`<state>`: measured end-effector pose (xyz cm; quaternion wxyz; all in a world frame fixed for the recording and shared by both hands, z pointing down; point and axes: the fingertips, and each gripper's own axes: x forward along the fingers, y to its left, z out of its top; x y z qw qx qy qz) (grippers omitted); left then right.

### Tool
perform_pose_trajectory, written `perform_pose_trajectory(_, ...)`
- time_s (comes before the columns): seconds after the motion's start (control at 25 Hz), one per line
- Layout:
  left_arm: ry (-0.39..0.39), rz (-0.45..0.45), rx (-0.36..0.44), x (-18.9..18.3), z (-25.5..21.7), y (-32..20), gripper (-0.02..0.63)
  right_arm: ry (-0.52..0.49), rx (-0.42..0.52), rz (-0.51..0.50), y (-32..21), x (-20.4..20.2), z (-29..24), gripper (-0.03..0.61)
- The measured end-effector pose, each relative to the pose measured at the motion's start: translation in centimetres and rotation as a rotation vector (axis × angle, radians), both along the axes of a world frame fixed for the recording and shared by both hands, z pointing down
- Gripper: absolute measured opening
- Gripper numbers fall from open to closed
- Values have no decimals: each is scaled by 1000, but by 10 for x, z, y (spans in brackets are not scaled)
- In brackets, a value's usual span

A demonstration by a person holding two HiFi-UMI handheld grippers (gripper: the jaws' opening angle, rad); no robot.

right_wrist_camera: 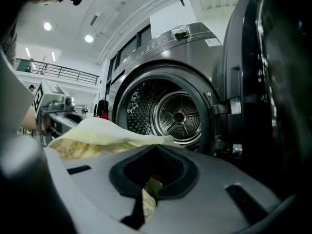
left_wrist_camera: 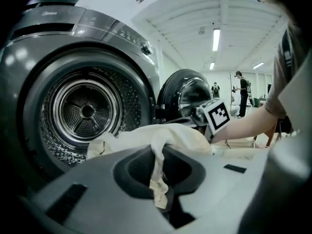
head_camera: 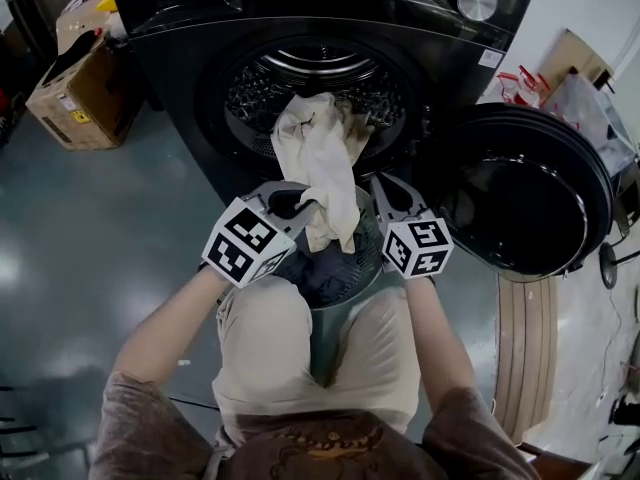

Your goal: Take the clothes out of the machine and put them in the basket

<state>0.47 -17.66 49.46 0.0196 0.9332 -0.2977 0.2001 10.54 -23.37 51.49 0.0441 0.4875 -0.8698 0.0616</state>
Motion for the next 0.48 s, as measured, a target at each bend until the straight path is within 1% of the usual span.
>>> perform_pose_trajectory(0.08,-9,-1,5,-1,0,9,32,-1,-2,-7,-1,-2,2,-3)
perform_pose_trajectory(0.16,-36,-12,4,-4,7,11,46,-2,-4,-11,-1,-3,4,-3)
perform_pose_trajectory(0.28,-57,-40,-25,-11,17,6,125,-4,-3,-15,0,-5,4,-3)
perform_pose_trajectory(0.36,-62,-55,-40,-16,21,3,191,-5,-3,-17,0,-5,3,-3)
perform_pose_trajectory(0.48,-66,-63,-52,-17,25,-5,242,-8,-3,-11,0,-4,3,-3)
